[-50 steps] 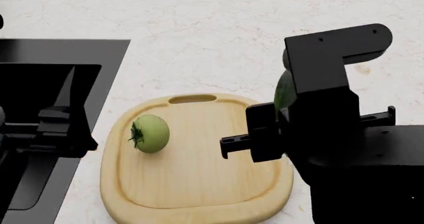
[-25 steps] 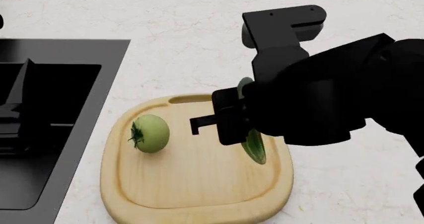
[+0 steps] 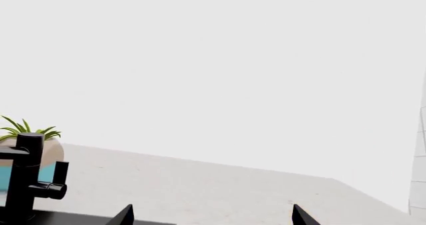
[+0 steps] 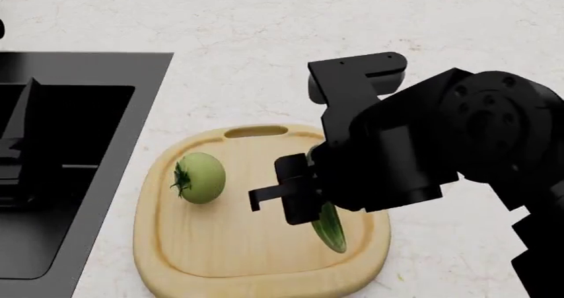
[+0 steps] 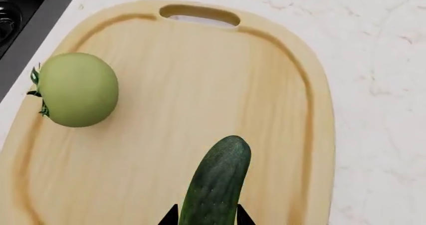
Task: Pick the vegetables from the sink and place them on the cutting board.
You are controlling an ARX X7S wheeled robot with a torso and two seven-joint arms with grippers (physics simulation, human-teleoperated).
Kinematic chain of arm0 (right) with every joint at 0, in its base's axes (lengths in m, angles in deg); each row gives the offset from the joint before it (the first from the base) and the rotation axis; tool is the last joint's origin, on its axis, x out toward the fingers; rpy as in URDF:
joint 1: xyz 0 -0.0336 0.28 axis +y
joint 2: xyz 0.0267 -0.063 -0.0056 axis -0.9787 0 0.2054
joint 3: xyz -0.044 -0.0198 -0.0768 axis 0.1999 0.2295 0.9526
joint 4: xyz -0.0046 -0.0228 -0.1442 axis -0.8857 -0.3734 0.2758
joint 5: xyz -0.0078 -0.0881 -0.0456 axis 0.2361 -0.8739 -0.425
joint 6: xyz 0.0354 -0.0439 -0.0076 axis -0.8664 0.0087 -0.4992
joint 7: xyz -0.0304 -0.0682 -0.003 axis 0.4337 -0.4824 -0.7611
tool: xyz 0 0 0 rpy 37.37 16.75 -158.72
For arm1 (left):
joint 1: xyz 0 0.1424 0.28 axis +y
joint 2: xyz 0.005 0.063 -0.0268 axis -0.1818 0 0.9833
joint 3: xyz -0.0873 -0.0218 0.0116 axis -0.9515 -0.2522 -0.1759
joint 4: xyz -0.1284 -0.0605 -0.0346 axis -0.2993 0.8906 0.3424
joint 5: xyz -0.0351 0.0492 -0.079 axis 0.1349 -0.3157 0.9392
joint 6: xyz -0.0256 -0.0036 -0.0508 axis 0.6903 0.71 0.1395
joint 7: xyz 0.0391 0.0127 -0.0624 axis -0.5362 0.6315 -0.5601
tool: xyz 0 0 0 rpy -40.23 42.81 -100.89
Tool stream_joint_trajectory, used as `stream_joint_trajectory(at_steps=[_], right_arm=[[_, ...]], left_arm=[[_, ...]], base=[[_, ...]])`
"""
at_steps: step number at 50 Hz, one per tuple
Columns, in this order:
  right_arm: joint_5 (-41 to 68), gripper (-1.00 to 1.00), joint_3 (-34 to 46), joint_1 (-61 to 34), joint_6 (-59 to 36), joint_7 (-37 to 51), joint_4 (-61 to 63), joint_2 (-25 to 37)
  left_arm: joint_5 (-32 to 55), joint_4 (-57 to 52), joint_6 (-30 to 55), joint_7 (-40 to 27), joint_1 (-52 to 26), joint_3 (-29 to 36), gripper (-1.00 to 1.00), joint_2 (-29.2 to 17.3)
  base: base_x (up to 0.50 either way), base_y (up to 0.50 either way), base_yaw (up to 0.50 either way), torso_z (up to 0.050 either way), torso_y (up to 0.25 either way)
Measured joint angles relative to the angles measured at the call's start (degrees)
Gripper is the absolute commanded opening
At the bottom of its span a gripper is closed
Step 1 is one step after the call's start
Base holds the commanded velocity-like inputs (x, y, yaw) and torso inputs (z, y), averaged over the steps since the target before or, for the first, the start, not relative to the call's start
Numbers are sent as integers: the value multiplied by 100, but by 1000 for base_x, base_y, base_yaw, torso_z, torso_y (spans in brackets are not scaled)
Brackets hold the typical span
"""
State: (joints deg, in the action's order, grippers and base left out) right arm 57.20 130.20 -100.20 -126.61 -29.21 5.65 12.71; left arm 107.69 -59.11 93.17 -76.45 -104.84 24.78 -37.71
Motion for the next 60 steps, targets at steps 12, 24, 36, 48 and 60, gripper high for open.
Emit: stream_joint_trajectory(at_steps=[12,24,36,48,60], right_arm=[[-92,-100,92,116,9,-157,-62,-39],[-280,-100,198,229,76,-393,-161,-101],[-460,-100,215,290,146,-569,-226,-154],[-549,100,258,310,162,-659,-201,-145],[-546,100,181,143,202,-529,168,12]], left_arm=[[-7,9,-29,-11,2,42,100,-21],[-26,28,-66,-14,6,94,100,-35],[-26,39,-98,-18,10,136,100,-52],[-24,38,-126,-30,21,172,100,-71],[0,18,-143,-41,20,200,100,-104]], base=[[0,0,0,0,0],[0,0,0,0,1],[0,0,0,0,0],[0,0,0,0,0],[0,0,0,0,0]])
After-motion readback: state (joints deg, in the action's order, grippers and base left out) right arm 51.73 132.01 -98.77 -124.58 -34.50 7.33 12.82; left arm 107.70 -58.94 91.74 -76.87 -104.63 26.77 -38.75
